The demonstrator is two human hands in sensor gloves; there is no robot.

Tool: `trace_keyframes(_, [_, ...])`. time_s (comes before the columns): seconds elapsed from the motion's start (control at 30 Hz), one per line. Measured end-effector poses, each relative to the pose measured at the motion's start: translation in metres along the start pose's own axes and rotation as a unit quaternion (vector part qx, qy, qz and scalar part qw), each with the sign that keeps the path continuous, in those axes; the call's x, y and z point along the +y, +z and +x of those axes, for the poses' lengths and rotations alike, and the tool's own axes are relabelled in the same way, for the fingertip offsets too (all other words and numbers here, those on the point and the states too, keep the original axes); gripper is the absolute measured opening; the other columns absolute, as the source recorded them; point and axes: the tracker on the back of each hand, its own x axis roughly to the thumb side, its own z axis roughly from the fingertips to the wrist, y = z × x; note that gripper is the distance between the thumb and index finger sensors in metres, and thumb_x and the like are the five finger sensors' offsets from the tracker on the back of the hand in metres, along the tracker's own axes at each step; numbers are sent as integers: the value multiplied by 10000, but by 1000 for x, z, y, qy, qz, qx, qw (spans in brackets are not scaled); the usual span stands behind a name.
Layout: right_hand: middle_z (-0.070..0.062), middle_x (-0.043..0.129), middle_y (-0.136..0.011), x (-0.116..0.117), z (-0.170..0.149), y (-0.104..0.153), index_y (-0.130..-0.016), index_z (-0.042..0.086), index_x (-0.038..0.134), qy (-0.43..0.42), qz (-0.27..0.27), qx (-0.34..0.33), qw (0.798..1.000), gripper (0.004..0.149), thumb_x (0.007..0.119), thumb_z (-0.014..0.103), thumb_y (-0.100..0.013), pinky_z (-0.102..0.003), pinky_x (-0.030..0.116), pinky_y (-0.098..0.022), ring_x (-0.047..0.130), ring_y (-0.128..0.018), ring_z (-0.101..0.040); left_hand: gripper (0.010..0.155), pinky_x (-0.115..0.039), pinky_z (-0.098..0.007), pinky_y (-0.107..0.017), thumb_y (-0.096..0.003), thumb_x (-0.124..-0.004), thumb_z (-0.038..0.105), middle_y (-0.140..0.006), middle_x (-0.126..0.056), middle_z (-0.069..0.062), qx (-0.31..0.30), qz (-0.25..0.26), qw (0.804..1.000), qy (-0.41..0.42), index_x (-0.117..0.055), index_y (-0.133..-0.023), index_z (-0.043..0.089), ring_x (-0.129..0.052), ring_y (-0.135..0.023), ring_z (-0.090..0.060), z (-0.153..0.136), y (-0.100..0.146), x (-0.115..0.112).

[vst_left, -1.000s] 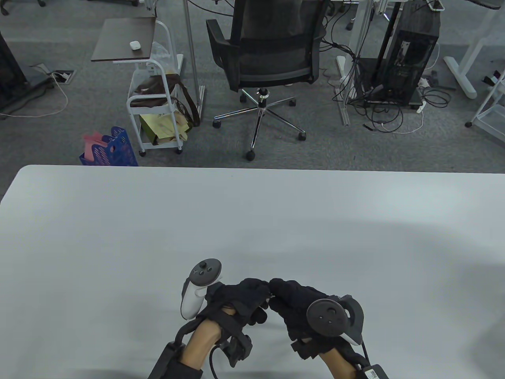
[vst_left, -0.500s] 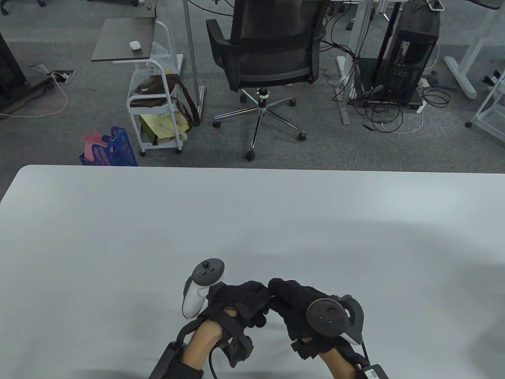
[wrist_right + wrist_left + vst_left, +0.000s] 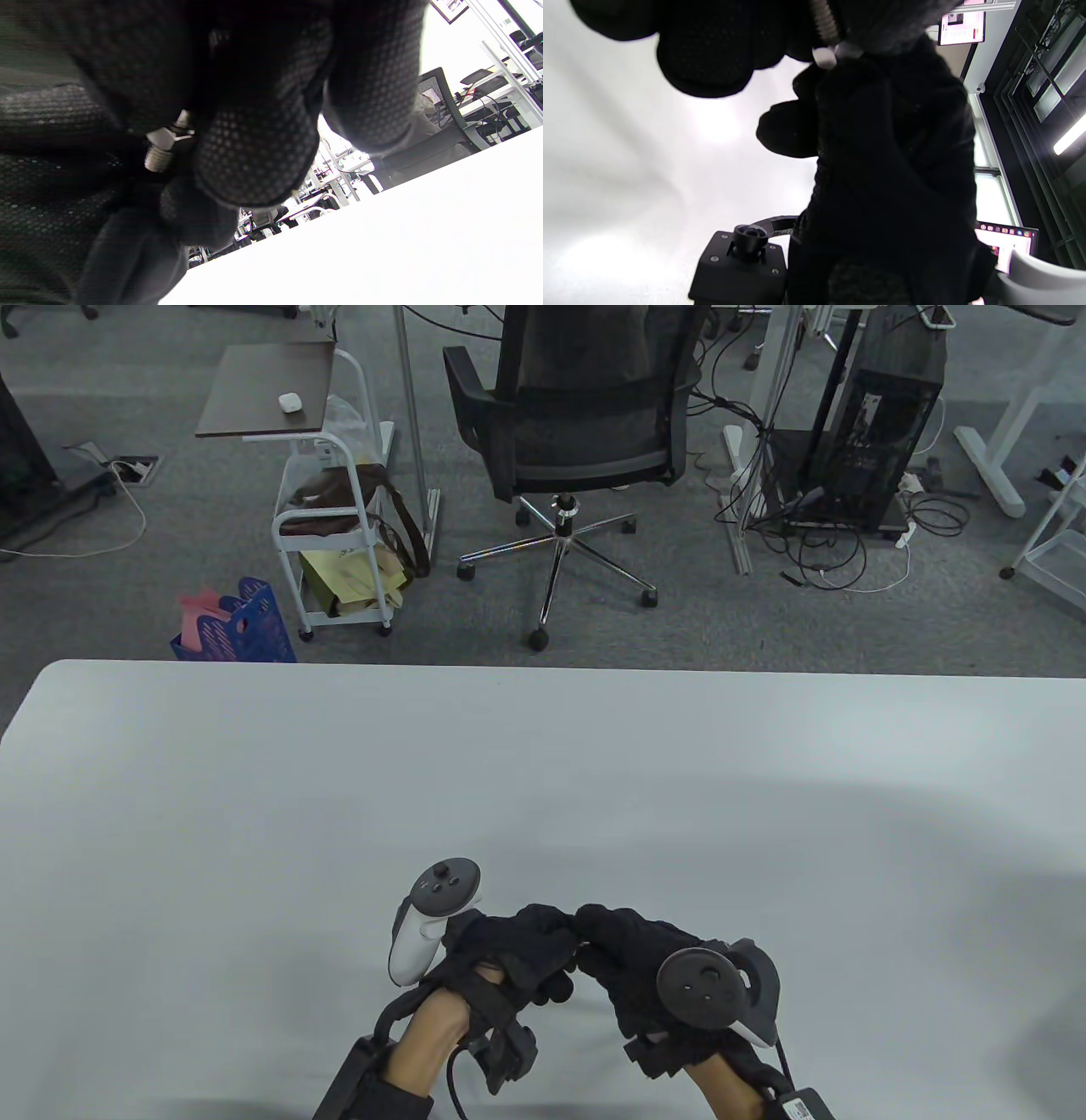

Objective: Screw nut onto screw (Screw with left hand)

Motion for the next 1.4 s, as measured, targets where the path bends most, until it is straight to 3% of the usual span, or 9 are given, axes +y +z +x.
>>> trace_keyframes(0.17, [19, 1017, -637, 0, 0, 0, -766, 232, 839, 5, 4, -1, 1000, 469, 906, 387, -328, -411, 966, -410, 1133, -312, -48, 566, -709, -600, -425, -456, -701, 384, -790, -817, -300, 8, 18, 1000, -8, -760, -877, 11, -922, -487, -449, -1, -1, -2])
trace_keyframes(0.4, [17, 1018, -635, 1, -1, 0, -766, 231, 839, 5, 5, 0, 1000, 470, 906, 388, -328, -412, 965, -411, 1133, -311, -49, 639, -691, -586, -462, -461, -683, 427, -859, -738, -290, 7, 8, 1000, 13, -637, -962, 33, -891, -554, -432, -3, -1, -1])
trace_keyframes(0.57, [20, 1016, -638, 1, 0, 0, -766, 233, 839, 6, 6, -2, 1000, 472, 906, 390, -326, -410, 966, -410, 1133, -313, -49, 560, -704, -598, -427, -454, -702, 370, -793, -803, -300, 8, 12, 1000, -5, -738, -882, 10, -915, -492, -444, 0, -1, -2])
trace_keyframes(0.77, [18, 1016, -637, 1, 0, 0, -766, 233, 839, 8, 3, -2, 1000, 470, 905, 389, -328, -411, 965, -411, 1132, -314, -48, 645, -681, -587, -472, -462, -684, 418, -873, -714, -290, 5, -1, 1000, 7, -602, -975, 36, -878, -568, -433, -2, -1, -2])
trace_keyframes(0.9, [20, 1017, -636, 1, 0, 0, -766, 232, 839, 8, 4, -2, 1000, 471, 904, 389, -327, -410, 966, -410, 1132, -312, -48, 557, -706, -601, -425, -453, -708, 371, -786, -813, -297, 8, 19, 1000, -7, -746, -877, 13, -919, -486, -447, 0, -1, -1])
trace_keyframes(1.03, [20, 1017, -635, -1, 2, 0, -766, 232, 838, 3, -5, -3, 1000, 470, 905, 390, -328, -411, 965, -410, 1132, -311, -48, 552, -693, -581, -455, -459, -705, 344, -836, -749, -269, -6, -8, 1000, 2, -658, -918, 41, -892, -538, -417, 2, -1, 0])
trace_keyframes(1.17, [22, 1016, -639, -2, 0, 0, -763, 233, 839, 9, -9, -2, 1000, 466, 907, 387, -329, -409, 966, -411, 1133, -314, -49, 633, -702, -599, -436, -453, -698, 430, -809, -797, -302, 19, 22, 1000, -5, -706, -929, 13, -912, -506, -450, -3, 1, -1])
trace_keyframes(1.27, [25, 1014, -643, -3, 0, 0, -763, 239, 835, 11, -11, -2, 1000, 452, 903, 390, -342, -407, 966, -413, 1132, -323, -47, 559, -721, -595, -408, -456, -708, 396, -755, -847, -280, 7, 8, 1000, -2, -766, -864, 19, -935, -457, -435, -1, -1, -1])
trace_keyframes(1.4, [27, 1014, -639, -5, 2, 0, -759, 239, 837, 7, -16, -4, 1000, 472, 903, 394, -318, -408, 966, -412, 1130, -321, -45, 550, -700, -582, -443, -455, -719, 353, -811, -777, -267, -7, -21, 1000, 9, -682, -903, 38, -902, -514, -416, 2, -1, 0])
